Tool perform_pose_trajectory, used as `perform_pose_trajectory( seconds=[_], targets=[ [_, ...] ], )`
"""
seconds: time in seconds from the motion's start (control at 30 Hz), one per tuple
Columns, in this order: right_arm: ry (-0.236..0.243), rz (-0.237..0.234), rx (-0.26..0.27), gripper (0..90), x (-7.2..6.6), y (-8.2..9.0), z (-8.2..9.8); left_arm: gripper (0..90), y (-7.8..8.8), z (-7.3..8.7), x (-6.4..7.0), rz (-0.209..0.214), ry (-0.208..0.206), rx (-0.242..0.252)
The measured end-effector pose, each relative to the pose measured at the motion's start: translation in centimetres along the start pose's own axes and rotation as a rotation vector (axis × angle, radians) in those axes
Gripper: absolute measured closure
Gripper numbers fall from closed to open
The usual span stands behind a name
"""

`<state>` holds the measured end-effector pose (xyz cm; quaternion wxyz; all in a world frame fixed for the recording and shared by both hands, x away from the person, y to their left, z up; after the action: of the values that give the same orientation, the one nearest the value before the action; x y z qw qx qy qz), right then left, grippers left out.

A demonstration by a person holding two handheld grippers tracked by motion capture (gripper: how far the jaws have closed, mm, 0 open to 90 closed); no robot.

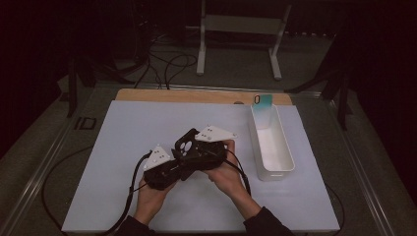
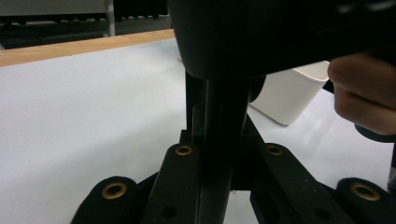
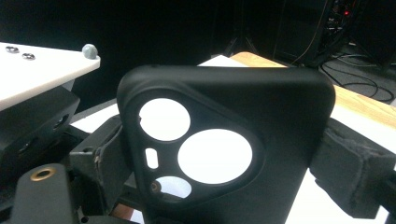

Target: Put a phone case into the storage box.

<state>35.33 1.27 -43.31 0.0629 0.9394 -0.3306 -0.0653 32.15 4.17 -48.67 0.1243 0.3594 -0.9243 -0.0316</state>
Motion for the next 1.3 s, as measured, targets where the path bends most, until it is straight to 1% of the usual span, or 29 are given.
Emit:
perform_pose_trajectory(
  seconds=[0.1, 0.13, 0.2, 0.23, 0.27, 0.3, 0.33, 0.37, 0.5, 0.57, 0.63, 0.67, 0.73, 0.8, 0.87, 0.97, 1.1, 1.2, 1.3],
  targets=[
    [0.000, -0.007, -0.001, 13.6, -0.1, 0.0, 0.0, 78.4, 0.1, -0.1, -0.1, -0.001, -0.002, 0.004],
    [0.000, -0.009, -0.002, 13.6, -0.1, 0.0, 0.0, 78.4, 0.1, -0.1, -0.1, -0.001, -0.002, 0.004],
    [0.004, -0.009, -0.001, 13.6, -0.2, 0.0, 0.0, 66.9, 0.1, -0.1, -0.2, -0.002, -0.002, 0.008],
    [0.007, -0.009, 0.002, 13.6, -0.2, 0.0, 0.0, 66.9, 0.2, -0.1, -0.1, 0.004, -0.005, 0.007],
    [0.007, -0.009, 0.002, 13.6, -0.2, 0.0, 0.0, 58.3, 0.2, -0.1, -0.1, 0.004, -0.005, 0.007],
    [0.008, -0.011, 0.005, 13.7, -0.2, 0.0, 0.0, 58.3, 0.1, 0.0, -0.1, -0.001, -0.014, 0.001],
    [0.009, -0.010, 0.005, 13.7, -0.2, 0.0, -0.1, 47.2, 0.1, 0.0, -0.2, -0.025, -0.025, -0.002],
    [0.008, -0.011, 0.006, 13.7, -0.2, 0.1, -0.1, 38.9, 0.0, 0.1, -0.3, -0.040, -0.030, -0.005],
    [0.010, -0.005, 0.012, 13.8, 0.0, 0.2, -0.2, 15.2, 0.0, 0.2, -0.7, -0.078, -0.046, -0.012],
    [0.009, -0.002, 0.012, 13.8, 0.1, 0.2, -0.1, 10.9, 0.1, 0.3, -0.8, -0.082, -0.051, -0.017],
    [0.007, 0.002, 0.013, 13.8, 0.2, 0.3, -0.2, 3.7, 0.2, 0.3, -0.9, -0.089, -0.059, -0.024],
    [0.006, 0.004, 0.014, 13.8, 0.3, 0.3, -0.2, 2.4, 0.2, 0.3, -1.1, -0.104, -0.059, -0.026],
    [0.005, 0.009, 0.014, 13.8, 0.4, 0.3, -0.2, 0.5, 0.4, 0.3, -1.3, -0.106, -0.061, -0.023],
    [0.009, 0.013, 0.016, 13.8, 0.5, 0.4, -0.3, 0.2, 0.6, 0.4, -1.6, -0.120, -0.065, -0.022],
    [0.009, 0.015, 0.016, 13.8, 0.6, 0.5, -0.3, 0.2, 1.0, 0.4, -1.9, -0.123, -0.072, -0.019],
    [0.014, 0.020, 0.011, 13.8, 0.8, 0.6, -0.3, 0.1, 1.7, 0.6, -2.4, -0.146, -0.090, -0.014],
    [0.017, 0.031, 0.009, 13.8, 1.2, 0.6, -0.3, 0.1, 2.9, 1.1, -3.6, -0.170, -0.106, -0.017],
    [0.014, 0.038, 0.006, 13.8, 1.4, 0.7, -0.3, 0.1, 3.9, 1.3, -4.5, -0.188, -0.106, -0.011],
    [0.022, 0.040, 0.003, 13.8, 1.5, 0.7, -0.3, 0.1, 5.0, 1.5, -5.5, -0.203, -0.108, -0.003]
  ],
)
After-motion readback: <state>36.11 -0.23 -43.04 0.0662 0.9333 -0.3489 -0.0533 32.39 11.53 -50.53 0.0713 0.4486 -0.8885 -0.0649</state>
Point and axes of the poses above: each handheld gripper's, and its own axes: y roughly backward along the jaws, z roughly out of its underside, x roughly to its right, the point moved 10 cm from there along -y, roughly forward along the jaws, and after that the axes turned 14 degrees about x, right-handed, at the moved point
